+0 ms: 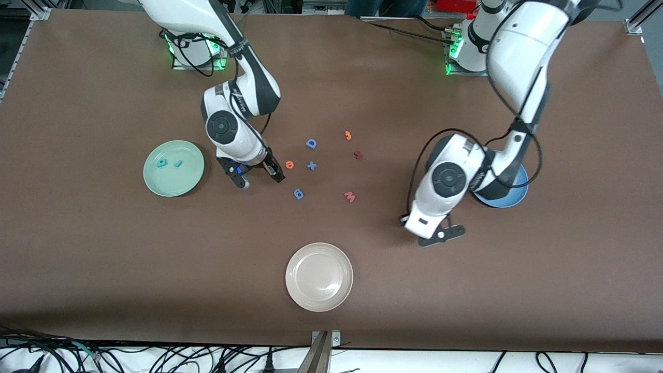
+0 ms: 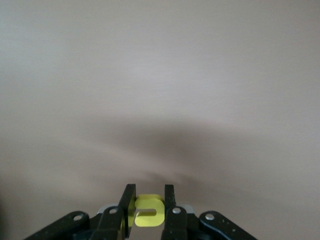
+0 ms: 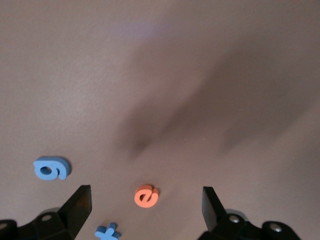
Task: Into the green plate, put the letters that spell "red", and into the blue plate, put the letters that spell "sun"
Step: 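Grasp the yellow n with the left gripper while the right gripper releases the r, then place the yellow n on the blue plate with the left gripper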
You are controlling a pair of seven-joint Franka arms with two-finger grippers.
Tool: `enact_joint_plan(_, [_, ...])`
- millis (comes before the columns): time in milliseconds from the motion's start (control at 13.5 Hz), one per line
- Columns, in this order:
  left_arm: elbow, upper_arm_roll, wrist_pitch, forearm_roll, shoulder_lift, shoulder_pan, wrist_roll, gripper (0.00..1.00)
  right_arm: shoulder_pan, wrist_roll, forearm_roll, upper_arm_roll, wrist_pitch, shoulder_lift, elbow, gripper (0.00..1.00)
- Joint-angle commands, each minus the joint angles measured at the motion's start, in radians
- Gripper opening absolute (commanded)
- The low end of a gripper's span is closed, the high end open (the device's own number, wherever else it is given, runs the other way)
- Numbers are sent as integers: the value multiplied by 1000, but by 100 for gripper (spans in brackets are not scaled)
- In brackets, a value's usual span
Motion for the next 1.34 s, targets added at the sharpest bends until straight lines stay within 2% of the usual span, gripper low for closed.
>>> enact_joint_plan(0, [-218,-9,14,-15,-157,132,199,9,35,15,9,-8,13,66,67,98])
enact_joint_plan(297, [-342,-13,14,-15,-250,298,437,9,55,16,9,-8,31,92,67,95])
enact_joint_plan(594, [-466,-15,19,-15,-293,354,526,9,61,50,9,-7,36,103,70,91])
enact_joint_plan(742, [-493,-15,19,-15,-288,360,534,10,62,50,9,-7,34,104,68,79])
enact_joint_plan(817, [-506,-15,20,-7,-279,360,536,16,62,50,9,-7,33,106,68,72])
enact_joint_plan(891, [-508,-15,17,-1,-274,360,539,53,64,50,9,-7,31,106,68,68])
enact_joint_plan(965, [-502,-15,14,-1,-280,360,568,100,64,50,9,-7,33,106,68,67])
enact_joint_plan(1262, [-493,-13,8,-13,-354,375,577,100,70,59,12,-7,40,113,71,68])
